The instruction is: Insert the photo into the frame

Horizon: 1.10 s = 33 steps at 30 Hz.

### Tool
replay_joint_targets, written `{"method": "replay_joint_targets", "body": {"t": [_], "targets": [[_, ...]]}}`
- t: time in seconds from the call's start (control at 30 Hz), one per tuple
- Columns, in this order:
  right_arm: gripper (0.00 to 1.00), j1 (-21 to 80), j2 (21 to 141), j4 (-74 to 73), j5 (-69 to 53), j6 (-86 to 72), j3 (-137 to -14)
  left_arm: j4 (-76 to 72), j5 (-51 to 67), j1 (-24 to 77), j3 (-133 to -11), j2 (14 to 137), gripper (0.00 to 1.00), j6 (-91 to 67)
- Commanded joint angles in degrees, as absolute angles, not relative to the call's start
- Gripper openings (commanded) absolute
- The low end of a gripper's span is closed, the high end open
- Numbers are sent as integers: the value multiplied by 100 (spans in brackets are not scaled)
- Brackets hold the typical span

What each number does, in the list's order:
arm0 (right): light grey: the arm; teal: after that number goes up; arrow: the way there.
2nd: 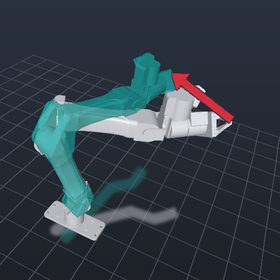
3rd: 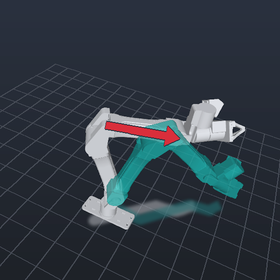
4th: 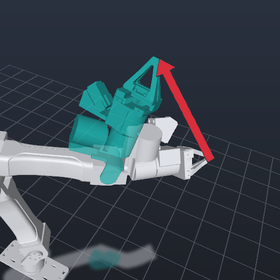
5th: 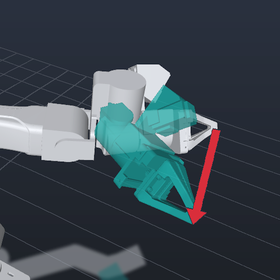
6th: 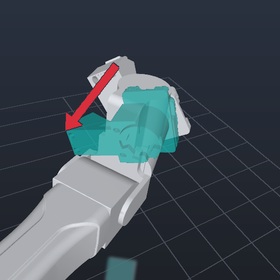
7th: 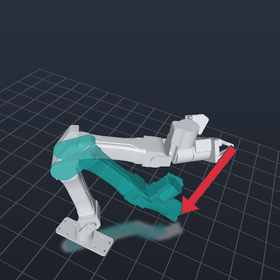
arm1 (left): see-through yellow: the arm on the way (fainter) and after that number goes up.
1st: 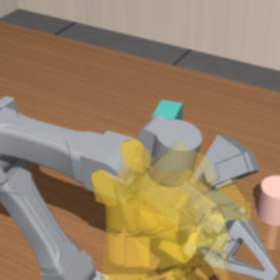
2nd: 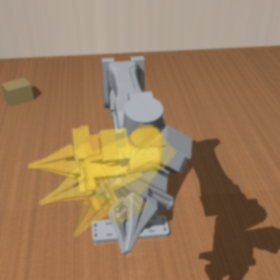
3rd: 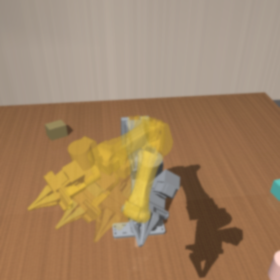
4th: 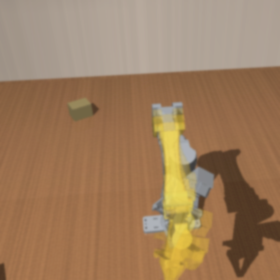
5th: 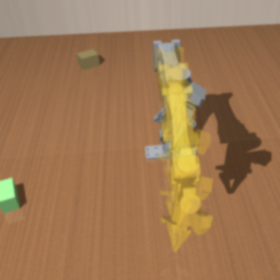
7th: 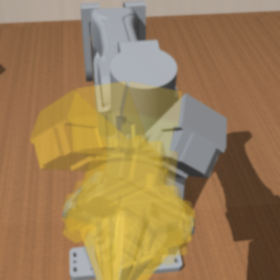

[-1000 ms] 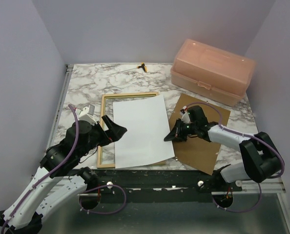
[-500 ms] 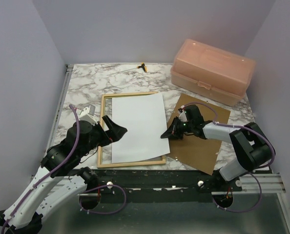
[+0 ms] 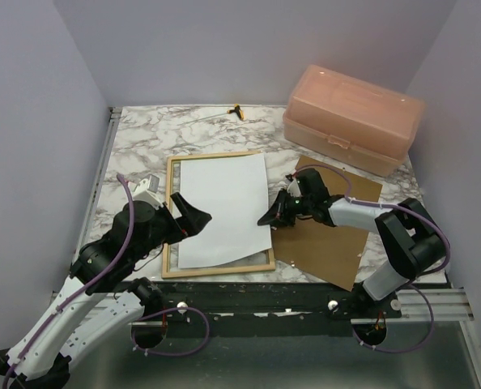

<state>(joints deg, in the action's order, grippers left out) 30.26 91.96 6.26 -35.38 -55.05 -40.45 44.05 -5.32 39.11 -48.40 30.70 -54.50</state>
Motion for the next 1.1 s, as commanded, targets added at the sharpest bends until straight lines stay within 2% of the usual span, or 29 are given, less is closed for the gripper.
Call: {"method": "replay_joint_targets", "body": {"t": [0.0, 0.67, 1.07], "targets": [[1, 3192, 9255, 403, -3251, -5403, -4380, 4343, -396, 3891, -4765, 3019, 91, -5484], [1, 3671, 9579, 400, -2918, -5496, -4737, 4342, -365, 3885, -4676, 3002, 91, -5511], [1, 3706, 9307, 1018, -2365, -6001, -4270, 4329, -342, 3886, -4619, 2957, 91, -5520]]}}
